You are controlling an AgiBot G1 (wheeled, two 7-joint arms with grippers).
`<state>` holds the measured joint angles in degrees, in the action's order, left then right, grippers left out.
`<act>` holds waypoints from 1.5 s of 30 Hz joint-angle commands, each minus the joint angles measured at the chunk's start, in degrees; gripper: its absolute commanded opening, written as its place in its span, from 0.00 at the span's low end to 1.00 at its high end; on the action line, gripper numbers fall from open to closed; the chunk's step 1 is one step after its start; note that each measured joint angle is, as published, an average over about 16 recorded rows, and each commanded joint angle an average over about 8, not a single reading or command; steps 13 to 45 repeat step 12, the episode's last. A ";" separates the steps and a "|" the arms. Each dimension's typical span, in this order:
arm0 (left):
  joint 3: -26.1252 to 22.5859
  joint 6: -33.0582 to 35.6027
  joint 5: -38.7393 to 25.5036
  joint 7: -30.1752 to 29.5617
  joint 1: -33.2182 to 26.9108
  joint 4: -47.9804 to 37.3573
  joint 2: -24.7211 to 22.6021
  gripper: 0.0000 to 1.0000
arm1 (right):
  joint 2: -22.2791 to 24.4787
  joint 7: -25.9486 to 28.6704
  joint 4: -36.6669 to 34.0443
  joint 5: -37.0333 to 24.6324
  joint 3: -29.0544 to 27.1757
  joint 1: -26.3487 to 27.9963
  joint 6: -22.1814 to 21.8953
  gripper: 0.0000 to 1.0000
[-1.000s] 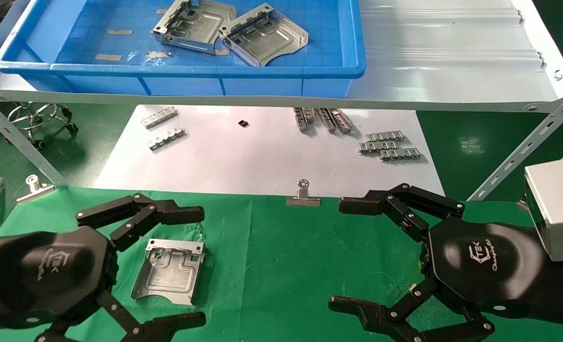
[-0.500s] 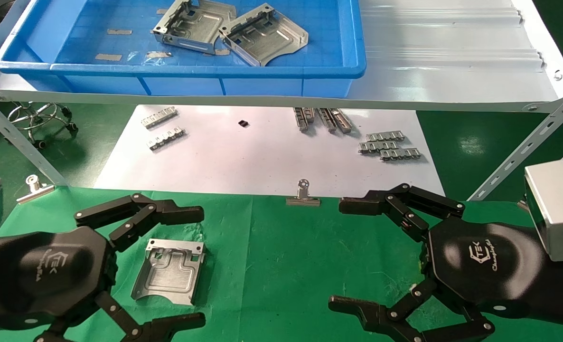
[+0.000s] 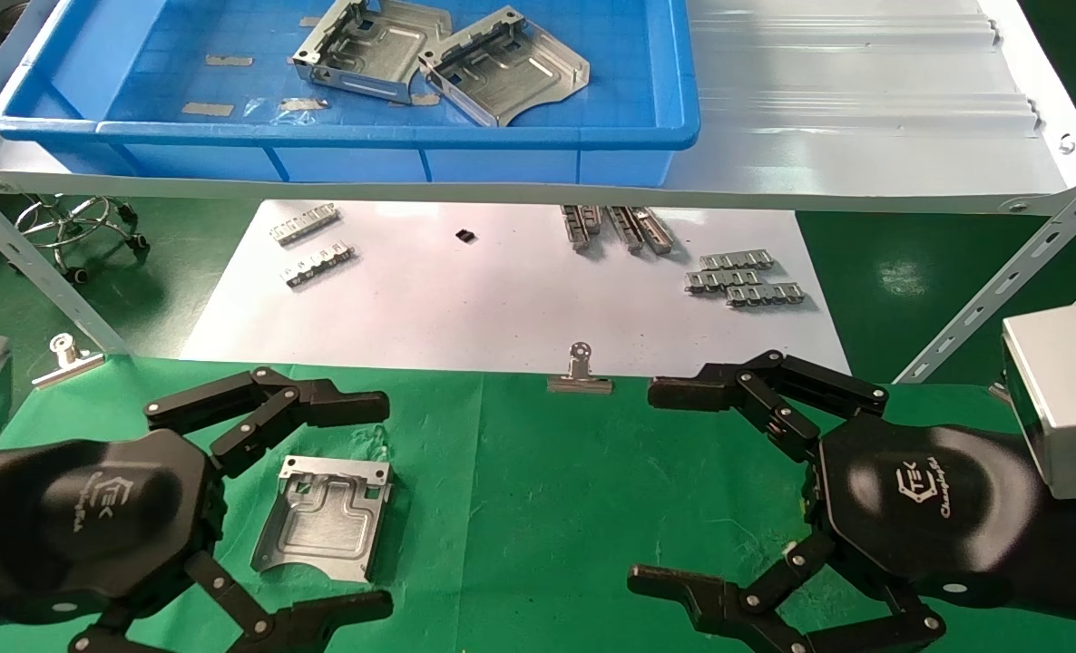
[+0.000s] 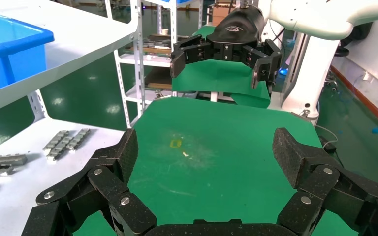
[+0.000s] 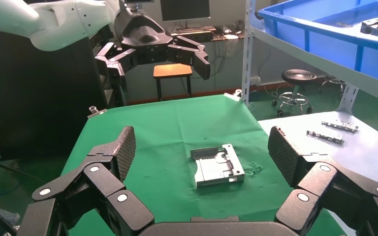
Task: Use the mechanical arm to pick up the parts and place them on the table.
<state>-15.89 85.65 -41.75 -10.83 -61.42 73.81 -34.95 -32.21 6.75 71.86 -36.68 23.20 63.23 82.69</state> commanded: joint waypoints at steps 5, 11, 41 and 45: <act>-0.07 0.02 -0.06 0.08 -0.09 -0.16 -0.03 1.00 | 0.00 0.00 0.00 0.00 0.00 0.00 0.00 1.00; -0.10 0.04 -0.09 0.11 -0.12 -0.23 -0.05 1.00 | 0.00 0.00 0.00 0.00 0.00 0.00 0.00 1.00; -0.10 0.04 -0.10 0.12 -0.12 -0.23 -0.05 1.00 | 0.00 0.00 0.00 0.00 0.00 0.00 0.00 1.00; -0.10 0.04 -0.10 0.12 -0.12 -0.23 -0.05 1.00 | 0.00 0.00 0.00 0.00 0.00 0.00 0.00 1.00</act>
